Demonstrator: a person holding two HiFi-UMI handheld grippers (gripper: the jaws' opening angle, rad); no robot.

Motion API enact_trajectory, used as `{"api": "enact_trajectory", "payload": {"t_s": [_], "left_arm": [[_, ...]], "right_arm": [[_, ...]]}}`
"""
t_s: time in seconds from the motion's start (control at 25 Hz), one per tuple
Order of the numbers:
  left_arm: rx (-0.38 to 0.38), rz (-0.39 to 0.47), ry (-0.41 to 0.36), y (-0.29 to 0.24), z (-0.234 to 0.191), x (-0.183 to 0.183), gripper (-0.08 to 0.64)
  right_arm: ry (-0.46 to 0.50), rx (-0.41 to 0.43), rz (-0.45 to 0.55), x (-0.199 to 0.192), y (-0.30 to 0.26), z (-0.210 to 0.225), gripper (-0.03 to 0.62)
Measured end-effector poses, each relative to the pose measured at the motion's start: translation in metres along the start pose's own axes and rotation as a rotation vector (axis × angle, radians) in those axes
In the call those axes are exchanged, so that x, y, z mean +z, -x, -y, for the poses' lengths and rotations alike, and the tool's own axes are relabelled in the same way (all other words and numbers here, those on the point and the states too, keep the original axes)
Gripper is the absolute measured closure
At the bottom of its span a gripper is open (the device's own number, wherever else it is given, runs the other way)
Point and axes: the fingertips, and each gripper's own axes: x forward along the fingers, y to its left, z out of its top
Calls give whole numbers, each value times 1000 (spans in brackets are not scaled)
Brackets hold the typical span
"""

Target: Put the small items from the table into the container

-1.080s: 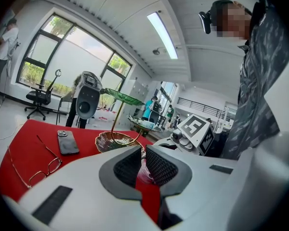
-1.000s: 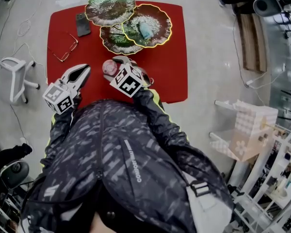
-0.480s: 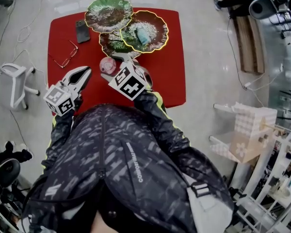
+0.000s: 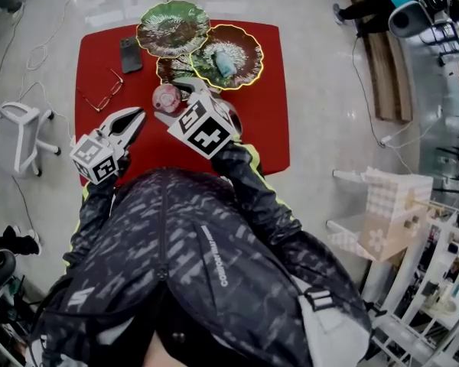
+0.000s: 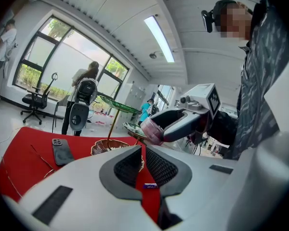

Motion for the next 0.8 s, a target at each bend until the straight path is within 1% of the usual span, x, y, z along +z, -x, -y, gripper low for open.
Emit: {"api": "enact_trajectory", "payload": {"t_s": [0.48, 0.8], "left_arm": [[-1, 14, -6, 1, -4, 12, 531], [6, 27, 10, 2, -7, 15, 531]], "right_arm": [[26, -45, 48, 41, 15, 20, 291], [35, -90, 85, 73, 24, 50, 291]]}}
